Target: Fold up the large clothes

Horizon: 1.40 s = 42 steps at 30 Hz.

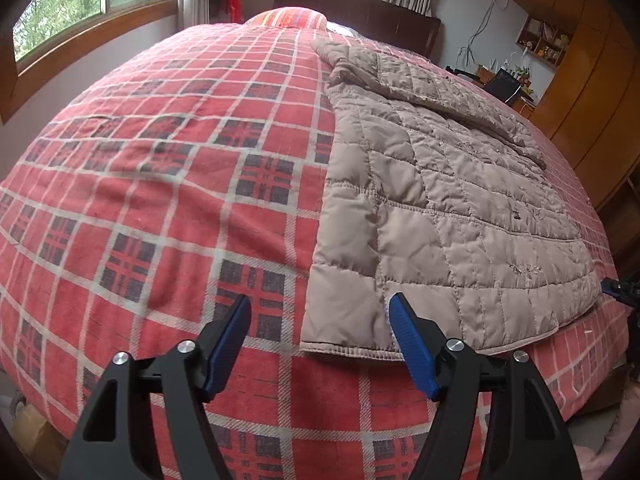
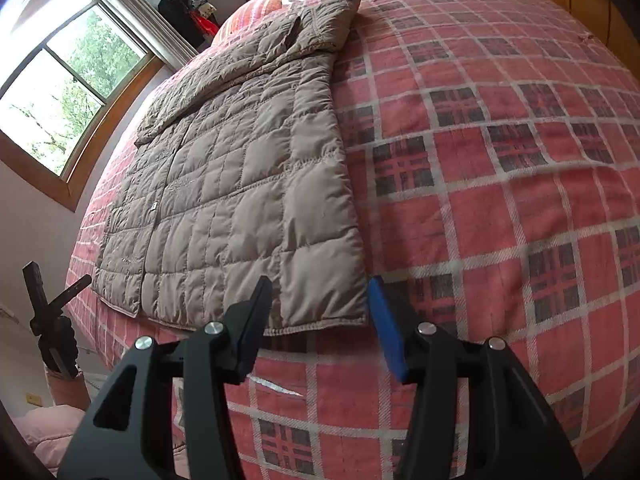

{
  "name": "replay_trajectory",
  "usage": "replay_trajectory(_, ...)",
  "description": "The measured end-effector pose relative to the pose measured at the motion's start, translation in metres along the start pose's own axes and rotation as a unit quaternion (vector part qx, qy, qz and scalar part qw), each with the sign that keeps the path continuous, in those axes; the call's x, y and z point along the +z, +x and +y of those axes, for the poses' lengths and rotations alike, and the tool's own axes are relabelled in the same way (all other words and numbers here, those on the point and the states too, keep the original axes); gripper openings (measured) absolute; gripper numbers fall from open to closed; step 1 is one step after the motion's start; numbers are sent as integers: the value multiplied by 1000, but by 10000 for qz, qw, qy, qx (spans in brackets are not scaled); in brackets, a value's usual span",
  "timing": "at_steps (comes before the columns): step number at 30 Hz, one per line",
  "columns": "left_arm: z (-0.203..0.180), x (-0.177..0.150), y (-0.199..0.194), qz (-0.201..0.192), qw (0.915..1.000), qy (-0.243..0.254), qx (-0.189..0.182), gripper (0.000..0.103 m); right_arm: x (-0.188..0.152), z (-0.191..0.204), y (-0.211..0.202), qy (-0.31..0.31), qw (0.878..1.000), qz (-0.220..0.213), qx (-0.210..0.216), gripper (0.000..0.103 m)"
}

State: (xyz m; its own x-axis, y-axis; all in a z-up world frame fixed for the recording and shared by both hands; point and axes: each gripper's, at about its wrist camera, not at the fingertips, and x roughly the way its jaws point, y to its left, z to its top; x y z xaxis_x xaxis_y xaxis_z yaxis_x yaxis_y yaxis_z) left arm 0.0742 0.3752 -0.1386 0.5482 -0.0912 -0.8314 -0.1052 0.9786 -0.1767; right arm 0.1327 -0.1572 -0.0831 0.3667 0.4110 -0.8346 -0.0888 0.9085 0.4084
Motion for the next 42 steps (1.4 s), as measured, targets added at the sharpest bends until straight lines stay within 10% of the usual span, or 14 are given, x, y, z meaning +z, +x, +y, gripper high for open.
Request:
replay_trajectory(18, -12, -7, 18, 264, 9980, -139, -558, 70, -8, -9, 22, 115, 9995, 170, 235, 41)
replay_trajectory(29, -13, -6, 8, 138, 9978, -252, -591, 18, -8, -2, 24, 19, 9994, 148, 309, 14)
replay_trajectory(42, -34, 20, -30, -473, 9968, 181, -618, 13, 11, 14, -8, -160, 9981, -278, 517, 11)
